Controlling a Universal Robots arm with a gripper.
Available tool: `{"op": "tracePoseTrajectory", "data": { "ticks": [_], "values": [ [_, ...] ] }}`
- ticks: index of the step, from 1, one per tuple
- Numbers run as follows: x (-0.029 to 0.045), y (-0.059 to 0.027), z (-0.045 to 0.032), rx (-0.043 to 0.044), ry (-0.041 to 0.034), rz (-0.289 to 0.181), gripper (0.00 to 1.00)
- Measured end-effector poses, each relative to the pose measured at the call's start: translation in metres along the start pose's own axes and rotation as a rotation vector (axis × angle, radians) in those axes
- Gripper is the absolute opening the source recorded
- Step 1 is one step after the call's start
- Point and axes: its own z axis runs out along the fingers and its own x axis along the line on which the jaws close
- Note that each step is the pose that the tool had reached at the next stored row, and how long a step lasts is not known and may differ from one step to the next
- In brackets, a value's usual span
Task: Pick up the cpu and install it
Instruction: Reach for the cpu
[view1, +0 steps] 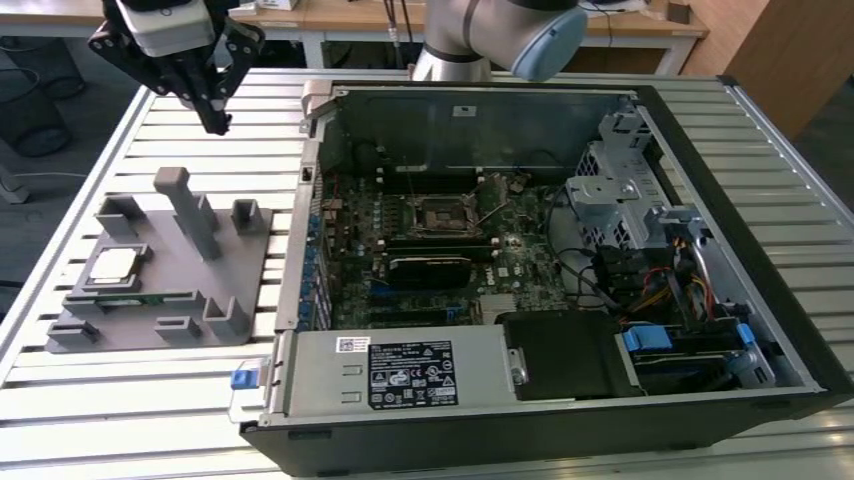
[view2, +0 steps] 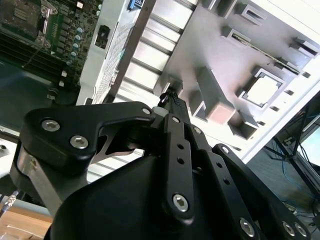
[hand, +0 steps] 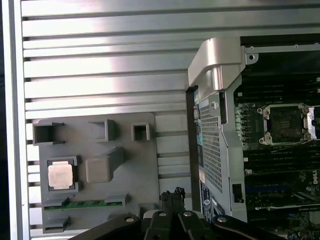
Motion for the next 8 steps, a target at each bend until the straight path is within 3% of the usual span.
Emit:
{"op": "tracePoseTrajectory", "data": {
  "ticks": [8],
  "values": [
    [0.0111,-0.0009,0.0002,0.0001,0.0007,0.0,0.11]
  ]
}}
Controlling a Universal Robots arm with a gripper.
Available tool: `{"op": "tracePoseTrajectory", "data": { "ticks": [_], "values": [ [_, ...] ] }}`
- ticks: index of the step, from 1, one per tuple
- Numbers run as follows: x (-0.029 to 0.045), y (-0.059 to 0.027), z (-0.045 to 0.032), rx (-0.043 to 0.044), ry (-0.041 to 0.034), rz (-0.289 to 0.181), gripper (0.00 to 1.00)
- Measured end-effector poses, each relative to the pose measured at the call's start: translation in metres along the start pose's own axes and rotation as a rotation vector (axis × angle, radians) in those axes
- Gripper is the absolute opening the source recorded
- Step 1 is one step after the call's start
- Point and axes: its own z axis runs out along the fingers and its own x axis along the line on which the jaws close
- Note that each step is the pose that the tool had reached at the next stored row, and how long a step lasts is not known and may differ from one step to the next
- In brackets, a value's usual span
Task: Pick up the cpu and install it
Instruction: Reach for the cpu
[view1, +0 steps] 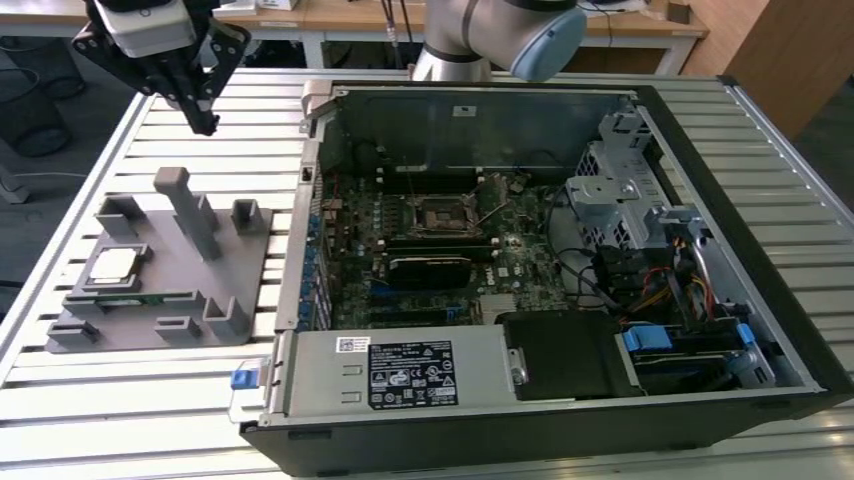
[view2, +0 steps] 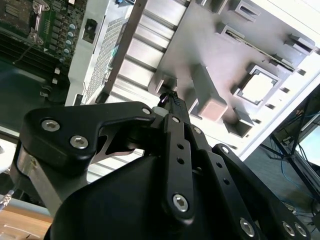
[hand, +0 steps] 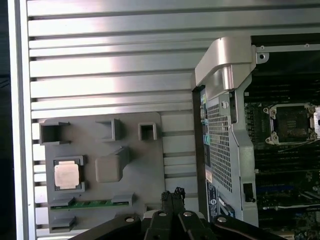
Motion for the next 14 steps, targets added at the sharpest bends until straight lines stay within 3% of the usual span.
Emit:
{"op": "tracePoseTrajectory", "data": {
  "ticks": [14],
  "values": [
    [0.0149,-0.0012,0.0005,0.0,0.0013,0.0,0.11]
  ]
}}
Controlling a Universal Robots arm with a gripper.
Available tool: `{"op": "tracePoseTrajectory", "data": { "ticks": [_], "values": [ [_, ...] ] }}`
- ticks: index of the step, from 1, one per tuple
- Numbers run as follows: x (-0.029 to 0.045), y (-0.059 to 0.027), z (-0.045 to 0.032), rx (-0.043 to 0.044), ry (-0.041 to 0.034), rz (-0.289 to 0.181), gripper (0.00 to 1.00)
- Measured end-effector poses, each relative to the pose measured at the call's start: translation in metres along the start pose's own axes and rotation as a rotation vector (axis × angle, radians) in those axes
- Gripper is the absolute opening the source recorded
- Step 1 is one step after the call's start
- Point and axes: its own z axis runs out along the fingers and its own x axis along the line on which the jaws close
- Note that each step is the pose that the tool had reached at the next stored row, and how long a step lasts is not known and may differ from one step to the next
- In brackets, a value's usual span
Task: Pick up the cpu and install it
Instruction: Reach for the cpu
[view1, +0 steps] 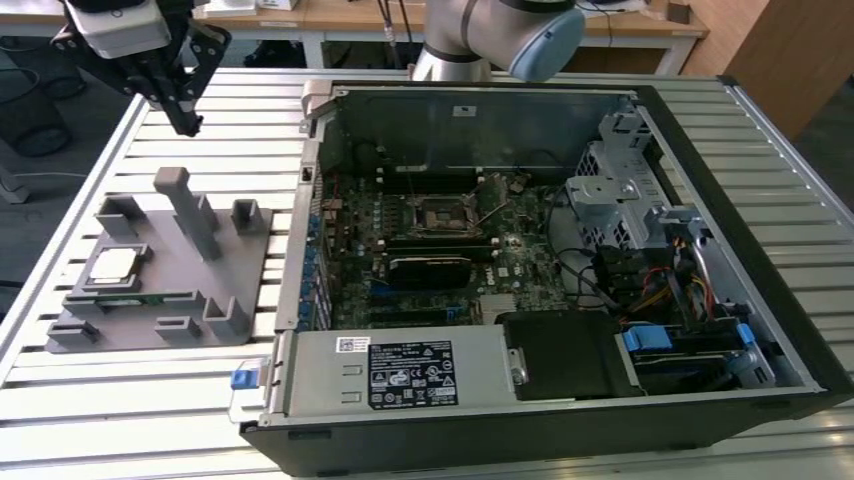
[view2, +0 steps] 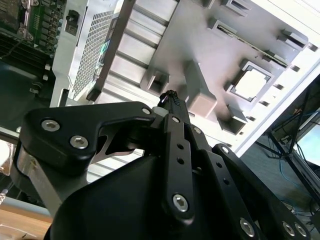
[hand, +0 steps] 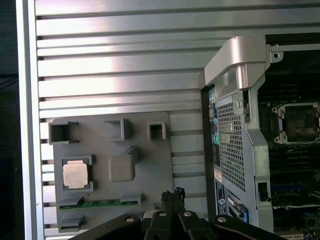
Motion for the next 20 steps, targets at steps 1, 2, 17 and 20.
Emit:
{"op": "tracePoseTrajectory", "data": {
  "ticks": [1,2,17,20],
  "values": [
    [0.0011,-0.0001,0.0,0.0,0.0,0.0,0.11],
    [0.0024,-0.0002,0.0,0.0,0.0001,0.0,0.11],
    [0.0188,-0.0015,0.0005,0.0,0.0006,0.0,0.11],
    [0.0223,-0.0017,0.0006,0.0,0.0007,0.0,0.11]
  ]
}}
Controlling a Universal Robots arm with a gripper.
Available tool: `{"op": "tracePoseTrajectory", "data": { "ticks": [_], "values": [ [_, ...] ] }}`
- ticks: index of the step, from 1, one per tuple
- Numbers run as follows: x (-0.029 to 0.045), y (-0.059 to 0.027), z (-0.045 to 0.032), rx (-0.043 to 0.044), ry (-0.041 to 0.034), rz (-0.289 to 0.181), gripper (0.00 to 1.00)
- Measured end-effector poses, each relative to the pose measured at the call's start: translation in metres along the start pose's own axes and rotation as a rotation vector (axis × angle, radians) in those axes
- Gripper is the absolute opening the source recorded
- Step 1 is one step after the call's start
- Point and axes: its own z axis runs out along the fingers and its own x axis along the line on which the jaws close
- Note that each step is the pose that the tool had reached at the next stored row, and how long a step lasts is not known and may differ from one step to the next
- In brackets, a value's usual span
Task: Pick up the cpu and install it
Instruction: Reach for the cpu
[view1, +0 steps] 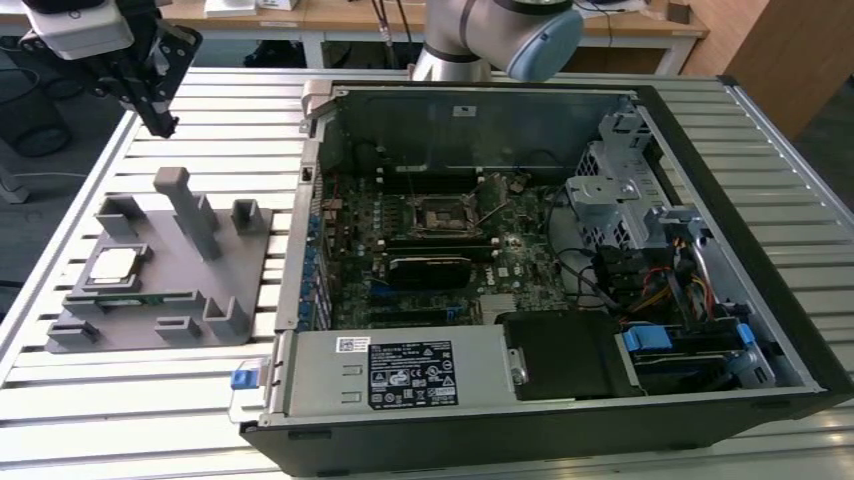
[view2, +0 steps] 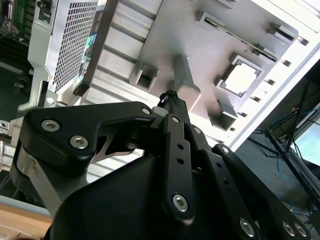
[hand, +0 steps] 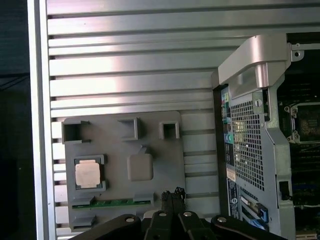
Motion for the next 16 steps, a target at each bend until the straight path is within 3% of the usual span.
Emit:
{"op": "tracePoseTrajectory", "data": {
  "ticks": [16],
  "values": [
    [0.0232,-0.0018,0.0003,0.0,0.0004,0.0,0.11]
  ]
}}
